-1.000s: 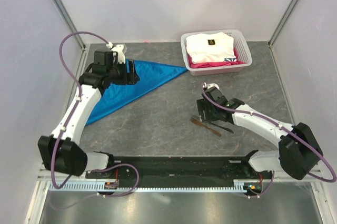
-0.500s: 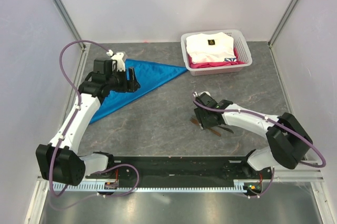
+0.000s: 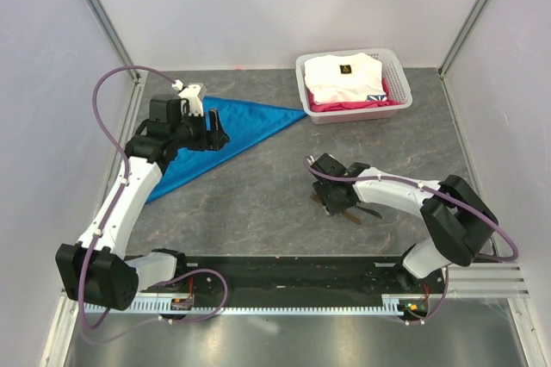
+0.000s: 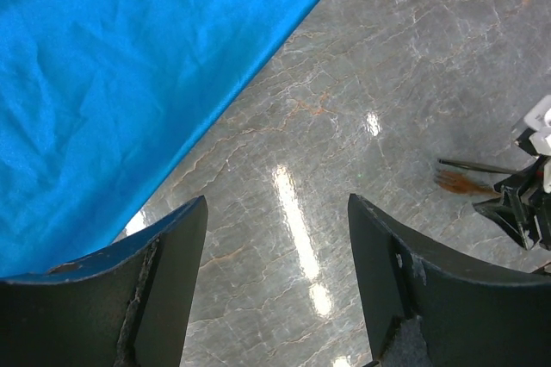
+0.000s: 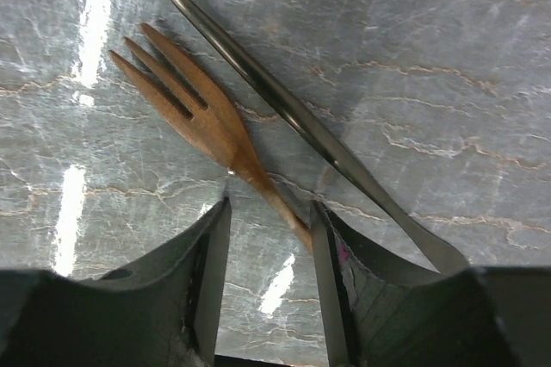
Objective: Fold the napkin, place the utensils inside, and roll it up
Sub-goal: Grab a utensil with the right arm, then place the utensil onto the napkin
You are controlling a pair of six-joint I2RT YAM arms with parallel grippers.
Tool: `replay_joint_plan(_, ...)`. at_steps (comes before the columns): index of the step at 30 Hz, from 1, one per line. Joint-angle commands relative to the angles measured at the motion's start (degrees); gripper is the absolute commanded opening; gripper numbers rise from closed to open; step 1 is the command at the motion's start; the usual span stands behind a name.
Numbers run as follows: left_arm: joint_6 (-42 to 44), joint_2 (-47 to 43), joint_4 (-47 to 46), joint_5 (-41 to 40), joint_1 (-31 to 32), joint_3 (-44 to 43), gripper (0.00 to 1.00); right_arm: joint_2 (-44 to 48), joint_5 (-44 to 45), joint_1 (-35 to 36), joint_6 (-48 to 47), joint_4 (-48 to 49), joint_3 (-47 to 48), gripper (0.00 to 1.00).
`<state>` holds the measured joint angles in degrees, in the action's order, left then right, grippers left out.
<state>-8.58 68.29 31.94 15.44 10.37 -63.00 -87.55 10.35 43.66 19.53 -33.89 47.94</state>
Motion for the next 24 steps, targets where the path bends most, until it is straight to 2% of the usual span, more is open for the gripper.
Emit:
replay_joint_plan(1, -1.7, -1.49, -2.24, 1.17, 0.09, 0.25, 0.73, -1.22, -1.47, 0.46, -0.81, -0.3, 1.98, 0.46)
replay_joint_plan(4, -1.7, -1.58, -2.24, 1.35, 0.09, 0.25, 0.73, -1.22, -1.47, 1.16, -0.55, -0.56, 1.72, 0.35)
replay_joint_plan(5, -1.79, -1.67, -2.32, 1.52, 0.09, 0.16, 0.73, -1.4, -1.47, 1.51, -0.37, -0.56, 1.63, 0.26)
replay_joint_plan(7, -1.88, -1.76, -2.5, 1.7, 0.09, 0.34, 0.73, -1.66, -1.65, 2.83, 0.77, -0.74, 1.71, 0.18)
replay_joint_plan(9, -1.79, -1.85, -2.59, 1.78, 0.09, 0.42, 0.73, -2.45, -1.65, 4.84, 2.52, -0.74, 2.67, 0.06)
replay_joint_plan(11, -1.79, -2.02, -2.76, 1.17, 0.0, 0.51, 0.73, -3.5, -1.39, 6.26, 4.28, -0.83, 3.91, 0.0)
replay_joint_plan(16, -2.4, -2.99, -3.29, 1.08, 0.09, 0.95, 0.73, -5.79, -1.56, 10.74, 11.31, -0.65, 12.42, 0.0)
replay_joint_plan(21, -2.67, -4.48, -4.17, 1.52, 0.0, 1.65, 0.73, -13.07, -0.16, 15.57, 8.07, 0.41, 28.85, 0.0)
replay_joint_plan(24, -2.32, -5.27, -4.08, -0.58, 0.0, 2.09, 0.74, -19.84, 3.69, 15.58, 9.03, -1.61, 39.74, 0.0)
